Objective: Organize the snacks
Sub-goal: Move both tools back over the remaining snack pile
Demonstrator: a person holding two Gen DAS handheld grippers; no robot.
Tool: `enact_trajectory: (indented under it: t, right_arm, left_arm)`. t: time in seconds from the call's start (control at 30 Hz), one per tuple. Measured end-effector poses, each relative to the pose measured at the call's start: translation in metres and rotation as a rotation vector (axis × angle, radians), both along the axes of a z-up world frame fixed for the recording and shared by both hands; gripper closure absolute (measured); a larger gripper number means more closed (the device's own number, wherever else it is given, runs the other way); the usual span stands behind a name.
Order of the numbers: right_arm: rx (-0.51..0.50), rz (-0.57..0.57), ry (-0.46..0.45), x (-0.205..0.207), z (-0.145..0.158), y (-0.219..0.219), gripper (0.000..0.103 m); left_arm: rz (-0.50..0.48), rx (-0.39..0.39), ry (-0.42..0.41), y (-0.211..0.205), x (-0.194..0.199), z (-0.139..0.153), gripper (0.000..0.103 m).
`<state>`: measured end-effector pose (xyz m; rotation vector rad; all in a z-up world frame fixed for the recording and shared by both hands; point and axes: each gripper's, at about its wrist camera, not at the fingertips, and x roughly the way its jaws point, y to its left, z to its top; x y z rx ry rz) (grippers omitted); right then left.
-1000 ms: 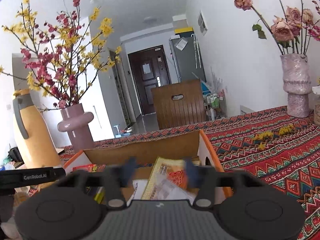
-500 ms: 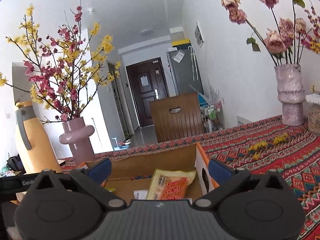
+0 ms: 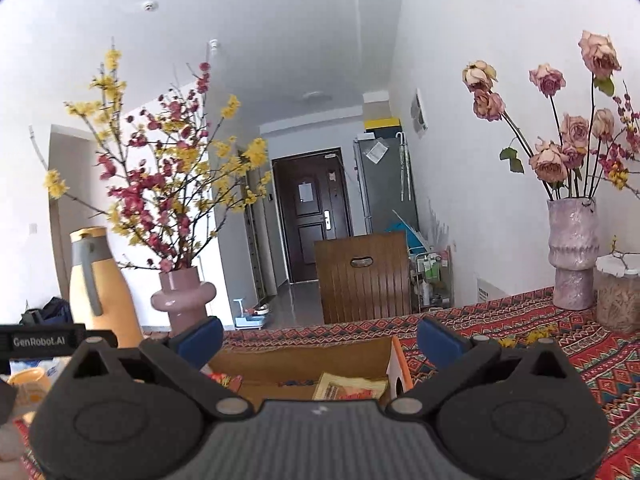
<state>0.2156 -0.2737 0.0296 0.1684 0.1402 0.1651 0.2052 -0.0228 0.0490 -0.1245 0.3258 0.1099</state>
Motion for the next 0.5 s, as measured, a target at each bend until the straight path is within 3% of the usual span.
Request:
enact_trajectory:
  t: [0.23, 0.5]
  right_arm:
    - [-0.043, 0.015, 0.053, -0.033, -0.014, 0.002, 0.000]
    - [-0.063, 0.010, 0.185, -0.054, -0.055, -0.002, 0.000]
  left_arm:
    - [-0.016, 0.034, 0.048, 0.008, -0.025, -0.019, 0.000]
    - [-0.018, 0.064, 0.147, 0.024, -0.041, -0.062, 0.000]
